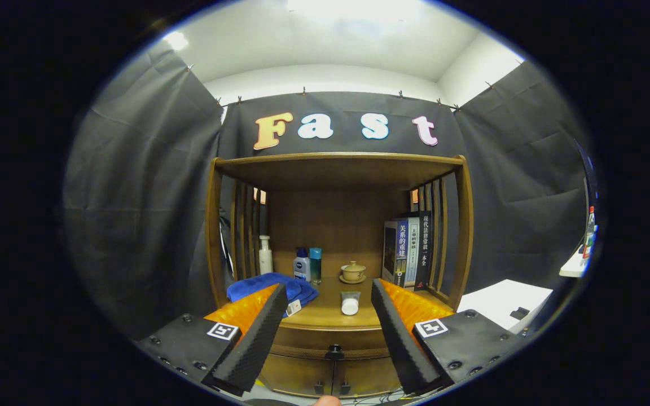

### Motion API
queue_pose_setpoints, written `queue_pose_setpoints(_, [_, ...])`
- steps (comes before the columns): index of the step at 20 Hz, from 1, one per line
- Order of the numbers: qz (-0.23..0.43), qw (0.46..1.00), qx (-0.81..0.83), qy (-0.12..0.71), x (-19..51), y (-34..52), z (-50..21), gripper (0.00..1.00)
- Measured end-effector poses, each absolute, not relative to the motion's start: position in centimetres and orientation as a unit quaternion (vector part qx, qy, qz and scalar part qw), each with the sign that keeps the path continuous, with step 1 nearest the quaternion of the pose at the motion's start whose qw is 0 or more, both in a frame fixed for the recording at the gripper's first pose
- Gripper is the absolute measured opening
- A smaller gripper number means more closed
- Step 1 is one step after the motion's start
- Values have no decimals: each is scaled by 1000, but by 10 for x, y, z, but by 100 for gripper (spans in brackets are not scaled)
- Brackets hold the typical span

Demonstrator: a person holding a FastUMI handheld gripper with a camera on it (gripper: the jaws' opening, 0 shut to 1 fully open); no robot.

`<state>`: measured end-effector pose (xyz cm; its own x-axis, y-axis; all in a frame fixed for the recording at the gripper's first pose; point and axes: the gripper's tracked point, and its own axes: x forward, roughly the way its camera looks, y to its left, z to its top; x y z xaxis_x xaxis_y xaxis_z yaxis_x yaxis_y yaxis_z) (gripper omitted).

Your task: Pull open the drawer, take out the items inside it, and place them on the countertop above the cabinet.

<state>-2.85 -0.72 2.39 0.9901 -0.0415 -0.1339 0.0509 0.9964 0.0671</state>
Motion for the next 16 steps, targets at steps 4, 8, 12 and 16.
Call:
queue_pose_setpoints(4, [-17, 997, 20, 68, -25, -4, 20, 98])
queue_pose_setpoints(8, [-3, 998, 17, 66, -24, 2, 18, 98])
queue_pose_setpoints(12, [14, 998, 25, 57, -23, 9, 17, 98])
queue_pose_setpoints(16, [10, 998, 30, 58, -23, 6, 15, 98])
